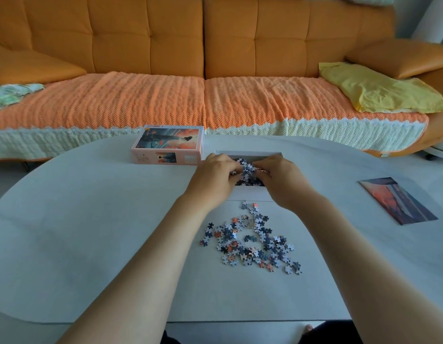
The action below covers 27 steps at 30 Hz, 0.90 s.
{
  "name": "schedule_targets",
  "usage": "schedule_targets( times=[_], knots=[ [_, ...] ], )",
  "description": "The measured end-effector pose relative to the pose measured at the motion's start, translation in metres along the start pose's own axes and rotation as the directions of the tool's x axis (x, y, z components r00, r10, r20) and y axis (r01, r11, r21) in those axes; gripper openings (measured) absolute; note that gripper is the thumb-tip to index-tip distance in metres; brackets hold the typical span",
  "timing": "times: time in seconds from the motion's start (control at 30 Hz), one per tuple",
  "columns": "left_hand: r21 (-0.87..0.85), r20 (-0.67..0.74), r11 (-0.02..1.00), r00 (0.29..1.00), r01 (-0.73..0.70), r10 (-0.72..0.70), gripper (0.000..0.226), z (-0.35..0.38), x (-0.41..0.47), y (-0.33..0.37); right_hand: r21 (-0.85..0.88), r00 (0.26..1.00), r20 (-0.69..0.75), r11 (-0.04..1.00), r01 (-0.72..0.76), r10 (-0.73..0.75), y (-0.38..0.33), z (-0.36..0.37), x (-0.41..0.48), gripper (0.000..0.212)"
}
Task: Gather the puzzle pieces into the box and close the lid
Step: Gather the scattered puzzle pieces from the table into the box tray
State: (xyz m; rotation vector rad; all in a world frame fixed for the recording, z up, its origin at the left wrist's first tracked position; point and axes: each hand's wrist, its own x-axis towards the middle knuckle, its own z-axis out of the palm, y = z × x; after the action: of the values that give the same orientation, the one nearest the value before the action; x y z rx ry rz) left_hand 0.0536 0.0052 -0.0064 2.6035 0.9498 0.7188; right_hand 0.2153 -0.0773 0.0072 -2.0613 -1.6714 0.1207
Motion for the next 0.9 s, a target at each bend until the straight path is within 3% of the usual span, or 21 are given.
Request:
schedule_targets(
  times=[0.07, 0.27, 0.37, 0.47, 0.53, 0.63, 0.77, 0.9],
  knots=[
    [0.048, -0.002, 0.999, 1.000, -0.007, 0.007, 0.025, 0.002, -0.001, -0.002, -0.015, 1.000, 0.020, 1.000, 0.025, -0.024, 0.001, 0.001, -0.001, 0.026],
    [0.064, -0.008, 0.998, 1.000, -0.008, 0.008, 0.029, -0.006, -0.009, -0.006, 0.047, 0.991, -0.123, 0.998, 0.052, -0.046, -0.007, -0.005, -0.007, 0.020],
    [0.001, -0.034, 1.000, 0.999, -0.017, 0.017, 0.020, -0.018, -0.024, 0.001, 0.057, 0.969, -0.193, 0.984, 0.170, -0.156, -0.014, -0.007, -0.016, 0.019],
    [-0.046, 0.125, 0.999, 0.992, 0.025, -0.019, 0.012, -0.032, -0.047, 0.007, 0.083, 0.968, -0.031, 0.965, 0.249, -0.247, -0.023, -0.013, -0.030, 0.020],
    [0.018, 0.314, 0.996, 0.945, 0.085, -0.086, 0.022, -0.039, -0.063, 0.006, -0.006, 0.957, 0.163, 0.969, 0.245, -0.241, -0.025, -0.009, -0.038, 0.022],
    [0.100, 0.483, 0.983, 0.856, 0.155, -0.184, 0.044, -0.043, -0.083, -0.002, -0.149, 0.938, 0.273, 0.953, 0.262, -0.215, -0.023, 0.005, -0.048, 0.030],
    [0.041, 0.446, 0.983, 0.878, 0.176, -0.176, 0.037, -0.041, -0.092, -0.005, -0.184, 0.936, 0.300, 0.951, 0.248, -0.186, -0.025, 0.019, -0.056, 0.037],
    [-0.037, 0.358, 0.984, 0.922, 0.175, -0.150, 0.028, -0.031, -0.092, 0.000, -0.109, 0.927, 0.343, 0.973, 0.201, -0.153, -0.026, 0.008, -0.060, 0.030]
  ],
)
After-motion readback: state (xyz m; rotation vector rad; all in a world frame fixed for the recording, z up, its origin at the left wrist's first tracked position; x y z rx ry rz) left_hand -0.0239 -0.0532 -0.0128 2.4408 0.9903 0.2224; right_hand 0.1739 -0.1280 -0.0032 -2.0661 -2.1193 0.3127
